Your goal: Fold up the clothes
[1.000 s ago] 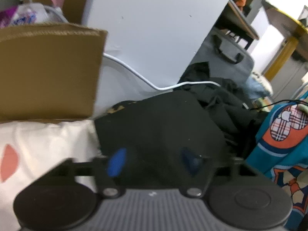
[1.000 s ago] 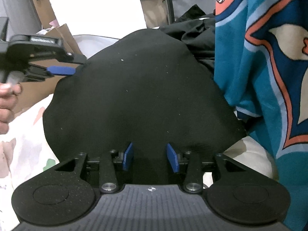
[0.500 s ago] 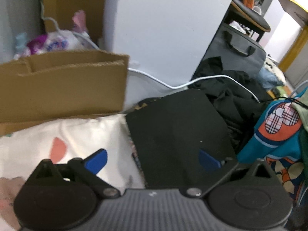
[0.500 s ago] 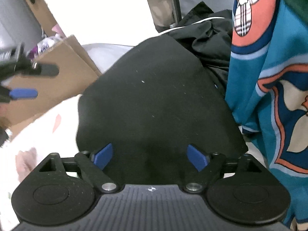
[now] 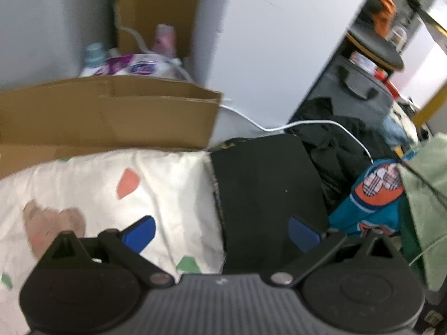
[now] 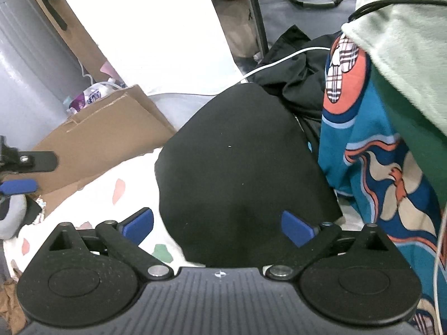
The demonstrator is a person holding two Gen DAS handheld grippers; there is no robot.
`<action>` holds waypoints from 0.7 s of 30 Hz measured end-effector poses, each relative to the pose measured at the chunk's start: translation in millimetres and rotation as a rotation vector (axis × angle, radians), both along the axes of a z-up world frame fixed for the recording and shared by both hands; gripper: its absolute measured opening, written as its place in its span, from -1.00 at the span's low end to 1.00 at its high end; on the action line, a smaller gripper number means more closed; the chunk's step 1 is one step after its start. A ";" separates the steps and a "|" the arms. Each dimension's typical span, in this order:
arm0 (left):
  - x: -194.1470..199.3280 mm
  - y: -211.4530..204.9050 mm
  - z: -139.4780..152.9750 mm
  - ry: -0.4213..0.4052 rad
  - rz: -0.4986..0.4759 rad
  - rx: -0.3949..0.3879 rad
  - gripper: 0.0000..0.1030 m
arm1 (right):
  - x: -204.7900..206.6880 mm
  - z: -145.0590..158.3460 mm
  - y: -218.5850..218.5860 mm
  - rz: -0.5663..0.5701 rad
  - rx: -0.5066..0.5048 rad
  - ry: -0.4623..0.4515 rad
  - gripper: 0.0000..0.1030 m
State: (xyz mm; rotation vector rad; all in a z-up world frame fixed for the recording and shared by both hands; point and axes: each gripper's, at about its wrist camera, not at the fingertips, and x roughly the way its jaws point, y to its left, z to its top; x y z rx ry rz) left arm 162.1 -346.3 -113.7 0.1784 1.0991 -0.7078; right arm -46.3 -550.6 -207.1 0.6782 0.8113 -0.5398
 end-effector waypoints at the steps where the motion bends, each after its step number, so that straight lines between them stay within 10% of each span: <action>1: 1.1 8.2 7.6 -0.004 0.019 0.009 0.99 | -1.7 5.1 1.9 -0.001 0.006 -0.004 0.96; 21: 8.7 168.2 148.8 -0.108 0.230 0.207 0.99 | 3.8 169.3 37.2 0.137 -0.073 0.029 0.98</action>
